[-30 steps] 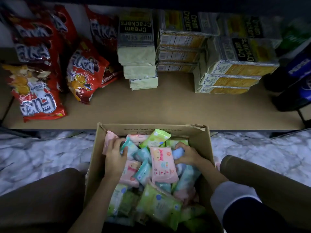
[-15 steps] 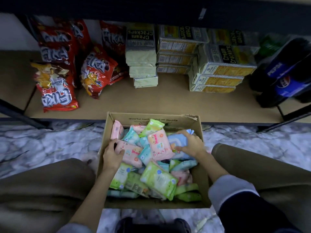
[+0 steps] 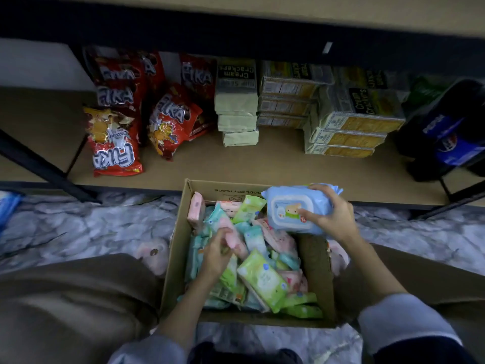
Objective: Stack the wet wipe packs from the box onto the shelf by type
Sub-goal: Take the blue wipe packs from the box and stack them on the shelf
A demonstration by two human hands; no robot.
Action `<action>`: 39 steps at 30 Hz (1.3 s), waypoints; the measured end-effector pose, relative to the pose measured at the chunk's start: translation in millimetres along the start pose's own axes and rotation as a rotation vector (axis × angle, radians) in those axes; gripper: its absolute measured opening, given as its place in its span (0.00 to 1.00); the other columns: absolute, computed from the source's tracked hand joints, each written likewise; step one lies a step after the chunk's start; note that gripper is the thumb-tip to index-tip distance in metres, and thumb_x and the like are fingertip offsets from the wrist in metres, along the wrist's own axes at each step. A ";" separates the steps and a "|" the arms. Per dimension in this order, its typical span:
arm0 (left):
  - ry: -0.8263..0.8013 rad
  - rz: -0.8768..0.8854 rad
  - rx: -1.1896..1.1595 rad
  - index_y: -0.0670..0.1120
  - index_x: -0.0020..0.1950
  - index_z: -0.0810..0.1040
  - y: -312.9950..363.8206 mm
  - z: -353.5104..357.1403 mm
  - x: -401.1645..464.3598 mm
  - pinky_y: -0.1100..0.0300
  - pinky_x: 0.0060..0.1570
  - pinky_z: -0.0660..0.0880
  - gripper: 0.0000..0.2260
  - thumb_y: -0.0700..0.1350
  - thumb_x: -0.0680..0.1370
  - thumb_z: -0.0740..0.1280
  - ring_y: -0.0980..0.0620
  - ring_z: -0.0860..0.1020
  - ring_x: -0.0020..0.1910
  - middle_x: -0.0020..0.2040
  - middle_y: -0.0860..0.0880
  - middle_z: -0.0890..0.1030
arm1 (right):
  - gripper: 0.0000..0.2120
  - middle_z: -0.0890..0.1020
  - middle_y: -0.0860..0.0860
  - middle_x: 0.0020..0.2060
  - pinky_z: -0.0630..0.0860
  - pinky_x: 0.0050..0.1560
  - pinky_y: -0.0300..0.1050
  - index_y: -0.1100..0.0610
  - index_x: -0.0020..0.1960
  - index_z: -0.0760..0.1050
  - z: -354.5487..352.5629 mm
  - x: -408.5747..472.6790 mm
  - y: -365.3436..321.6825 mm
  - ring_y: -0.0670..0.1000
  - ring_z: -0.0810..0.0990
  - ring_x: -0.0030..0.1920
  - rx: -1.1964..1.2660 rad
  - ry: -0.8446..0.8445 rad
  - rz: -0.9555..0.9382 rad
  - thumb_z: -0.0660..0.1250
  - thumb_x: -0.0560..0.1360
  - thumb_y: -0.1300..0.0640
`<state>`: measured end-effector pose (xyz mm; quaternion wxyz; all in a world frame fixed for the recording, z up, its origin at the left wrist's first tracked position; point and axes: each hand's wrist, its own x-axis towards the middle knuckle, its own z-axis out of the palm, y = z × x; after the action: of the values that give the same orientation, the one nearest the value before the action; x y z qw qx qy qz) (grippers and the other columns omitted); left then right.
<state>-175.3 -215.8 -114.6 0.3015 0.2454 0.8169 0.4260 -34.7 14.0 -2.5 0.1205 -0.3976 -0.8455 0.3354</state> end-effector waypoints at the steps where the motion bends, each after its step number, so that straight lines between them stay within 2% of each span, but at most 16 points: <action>1: -0.015 0.044 -0.031 0.42 0.56 0.73 8.6 6.5 0.2 0.61 0.43 0.71 0.16 0.30 0.71 0.68 0.50 0.77 0.48 0.49 0.45 0.75 | 0.25 0.81 0.54 0.53 0.70 0.48 0.40 0.52 0.59 0.75 -0.1 0.0 -0.1 0.55 0.78 0.53 0.028 0.012 0.013 0.78 0.64 0.52; 3: -0.022 -0.017 -0.243 0.46 0.57 0.73 21.7 8.4 1.1 0.62 0.39 0.74 0.16 0.32 0.73 0.68 0.58 0.77 0.41 0.46 0.46 0.75 | 0.25 0.80 0.52 0.53 0.67 0.46 0.36 0.53 0.59 0.75 -0.2 -0.6 -1.8 0.53 0.78 0.54 0.052 0.013 0.017 0.78 0.64 0.53; 6: 0.134 -0.285 -0.604 0.48 0.63 0.72 21.4 -7.4 7.2 0.60 0.39 0.77 0.16 0.40 0.76 0.67 0.48 0.78 0.44 0.49 0.45 0.76 | 0.25 0.80 0.52 0.54 0.70 0.50 0.42 0.53 0.59 0.74 1.1 -0.1 -4.9 0.54 0.78 0.54 0.053 -0.014 0.004 0.78 0.65 0.52; 8: 0.272 -0.336 -0.477 0.44 0.65 0.72 3.2 -18.2 10.2 0.58 0.47 0.75 0.17 0.40 0.76 0.66 0.44 0.76 0.53 0.56 0.41 0.77 | 0.25 0.80 0.52 0.54 0.71 0.52 0.45 0.53 0.59 0.75 5.1 0.5 -5.4 0.54 0.77 0.55 0.055 -0.026 -0.003 0.78 0.65 0.53; 10: 0.306 -0.371 -0.343 0.40 0.66 0.71 -16.6 -21.9 7.1 0.55 0.57 0.70 0.19 0.35 0.75 0.66 0.41 0.73 0.62 0.63 0.40 0.75 | 0.25 0.80 0.51 0.53 0.71 0.53 0.44 0.53 0.59 0.75 10.4 0.1 -5.8 0.52 0.77 0.53 0.076 -0.024 0.002 0.78 0.65 0.53; 14: 0.095 -0.493 -0.328 0.40 0.71 0.65 -41.5 -14.7 4.7 0.55 0.59 0.68 0.29 0.31 0.71 0.69 0.42 0.67 0.68 0.69 0.39 0.68 | 0.23 0.78 0.47 0.49 0.75 0.53 0.47 0.51 0.57 0.74 20.7 -1.9 -2.9 0.50 0.77 0.50 0.212 -0.025 0.044 0.78 0.65 0.54; 16: -0.018 -0.536 -0.298 0.43 0.73 0.61 -49.2 -12.5 9.6 0.56 0.61 0.67 0.35 0.34 0.70 0.73 0.43 0.65 0.69 0.69 0.40 0.67 | 0.23 0.77 0.45 0.52 0.75 0.54 0.45 0.48 0.57 0.72 25.2 -1.7 0.5 0.48 0.76 0.52 0.289 -0.060 0.072 0.77 0.66 0.55; 18: -0.100 -0.528 -0.112 0.52 0.72 0.61 -65.3 -8.4 13.7 0.53 0.64 0.67 0.43 0.51 0.63 0.79 0.41 0.66 0.69 0.69 0.41 0.67 | 0.25 0.75 0.44 0.55 0.73 0.56 0.42 0.48 0.60 0.72 30.7 -1.3 5.6 0.47 0.75 0.56 0.366 -0.072 0.097 0.77 0.66 0.58; 20: -0.178 -0.500 0.194 0.59 0.71 0.60 -82.3 0.3 15.9 0.49 0.64 0.67 0.47 0.64 0.56 0.77 0.38 0.67 0.66 0.67 0.41 0.67 | 0.26 0.74 0.45 0.58 0.72 0.59 0.41 0.51 0.61 0.71 37.6 -3.0 12.2 0.47 0.73 0.59 0.418 -0.066 0.129 0.76 0.66 0.61; 23: -0.088 -0.404 0.337 0.51 0.69 0.66 -72.2 -0.8 9.6 0.53 0.58 0.68 0.36 0.51 0.64 0.77 0.37 0.70 0.59 0.61 0.38 0.67 | 0.23 0.76 0.47 0.54 0.77 0.53 0.42 0.52 0.58 0.72 45.9 -8.4 21.1 0.51 0.76 0.55 0.484 -0.011 0.226 0.76 0.66 0.62; 25: -0.020 -0.317 0.279 0.45 0.66 0.69 -66.5 -10.2 10.0 0.55 0.55 0.69 0.29 0.43 0.67 0.75 0.39 0.73 0.58 0.59 0.38 0.72 | 0.21 0.77 0.43 0.49 0.78 0.44 0.33 0.53 0.56 0.72 46.6 -10.1 21.4 0.49 0.77 0.50 0.508 0.022 0.243 0.76 0.66 0.63; 27: 0.075 -0.264 0.210 0.42 0.64 0.70 -63.1 -18.1 9.8 0.55 0.53 0.70 0.26 0.37 0.68 0.74 0.40 0.75 0.56 0.56 0.39 0.76 | 0.20 0.76 0.39 0.47 0.76 0.43 0.29 0.55 0.55 0.72 45.2 -8.3 19.5 0.44 0.76 0.47 0.505 0.029 0.226 0.76 0.66 0.63; 32: 0.317 -0.199 -0.123 0.43 0.56 0.73 -19.8 -24.3 12.5 0.58 0.38 0.75 0.22 0.31 0.65 0.75 0.43 0.79 0.48 0.47 0.46 0.77 | 0.20 0.76 0.40 0.45 0.74 0.40 0.26 0.55 0.54 0.73 36.8 -6.8 8.3 0.39 0.76 0.45 0.500 0.037 0.184 0.76 0.66 0.63; 35: 0.167 -0.157 -0.257 0.42 0.60 0.71 6.9 -26.2 21.5 0.69 0.36 0.76 0.26 0.32 0.66 0.75 0.46 0.77 0.50 0.51 0.46 0.76 | 0.20 0.74 0.38 0.46 0.75 0.44 0.36 0.53 0.55 0.72 22.7 -10.1 2.5 0.42 0.75 0.45 0.520 0.045 0.197 0.75 0.67 0.62; 37: 0.021 -0.161 -0.494 0.45 0.68 0.64 24.7 -25.7 22.6 0.66 0.43 0.78 0.31 0.33 0.69 0.72 0.48 0.76 0.55 0.56 0.46 0.75 | 0.21 0.75 0.38 0.46 0.75 0.47 0.40 0.53 0.56 0.72 11.1 -11.2 0.7 0.45 0.76 0.46 0.518 0.063 0.204 0.76 0.67 0.62; 39: -0.048 -0.279 -0.624 0.50 0.73 0.55 25.8 -21.7 22.1 0.59 0.49 0.77 0.34 0.39 0.73 0.70 0.46 0.76 0.59 0.59 0.47 0.75 | 0.21 0.75 0.38 0.46 0.75 0.44 0.36 0.54 0.56 0.73 2.6 -12.3 1.6 0.41 0.76 0.46 0.510 0.071 0.194 0.76 0.66 0.62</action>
<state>-202.2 -199.9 -89.2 0.4364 0.0372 0.6658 0.6040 -26.9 4.2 -4.8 0.2133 -0.4452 -0.6870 0.5333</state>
